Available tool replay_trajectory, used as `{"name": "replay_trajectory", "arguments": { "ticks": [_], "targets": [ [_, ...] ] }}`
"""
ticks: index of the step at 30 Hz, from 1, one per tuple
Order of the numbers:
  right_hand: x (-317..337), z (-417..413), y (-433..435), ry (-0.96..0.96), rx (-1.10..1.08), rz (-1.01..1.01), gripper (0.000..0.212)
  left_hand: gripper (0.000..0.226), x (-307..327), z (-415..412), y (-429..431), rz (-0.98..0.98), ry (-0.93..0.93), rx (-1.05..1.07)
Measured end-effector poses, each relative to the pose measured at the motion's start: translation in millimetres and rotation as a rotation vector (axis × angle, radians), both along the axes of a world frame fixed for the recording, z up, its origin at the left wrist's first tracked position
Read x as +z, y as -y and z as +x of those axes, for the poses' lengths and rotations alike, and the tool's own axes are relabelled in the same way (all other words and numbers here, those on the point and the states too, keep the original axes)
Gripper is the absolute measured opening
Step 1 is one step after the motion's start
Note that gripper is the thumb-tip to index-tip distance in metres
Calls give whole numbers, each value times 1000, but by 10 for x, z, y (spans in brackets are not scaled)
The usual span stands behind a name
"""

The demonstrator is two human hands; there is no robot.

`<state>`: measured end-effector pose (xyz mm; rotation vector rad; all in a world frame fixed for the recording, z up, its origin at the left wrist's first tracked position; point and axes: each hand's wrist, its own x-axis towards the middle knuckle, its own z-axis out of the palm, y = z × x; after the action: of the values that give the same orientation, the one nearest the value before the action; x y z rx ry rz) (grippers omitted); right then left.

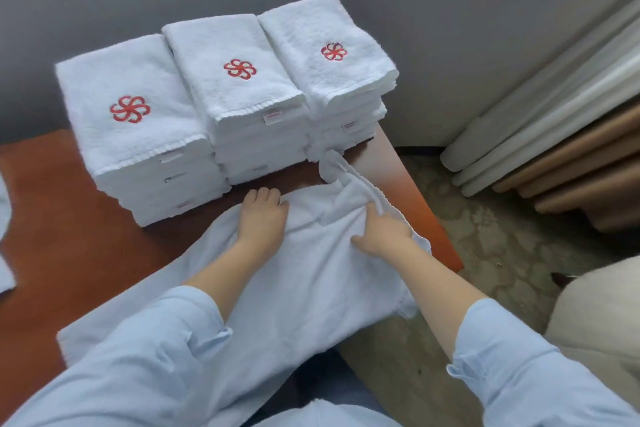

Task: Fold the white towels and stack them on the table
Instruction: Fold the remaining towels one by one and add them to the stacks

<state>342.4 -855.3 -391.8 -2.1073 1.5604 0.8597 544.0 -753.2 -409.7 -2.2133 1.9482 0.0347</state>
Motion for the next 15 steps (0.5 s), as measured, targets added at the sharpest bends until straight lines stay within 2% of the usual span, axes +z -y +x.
{"name": "replay_trajectory", "arguments": {
  "ticks": [4,9,12,15],
  "targets": [
    [4,-105,196,10,-21,-1,83,33,37,-171,114,167,33,188],
    [-9,-310,360,37,-94,-9,84,55,26,-210,270,293,25,304],
    [-5,-402,381,28,-141,10,90,71,-17,-204,294,350,-95,337],
    [-4,-413,313,115,-43,-80,83,78,-51,-175,223,378,-196,323]
  ]
}}
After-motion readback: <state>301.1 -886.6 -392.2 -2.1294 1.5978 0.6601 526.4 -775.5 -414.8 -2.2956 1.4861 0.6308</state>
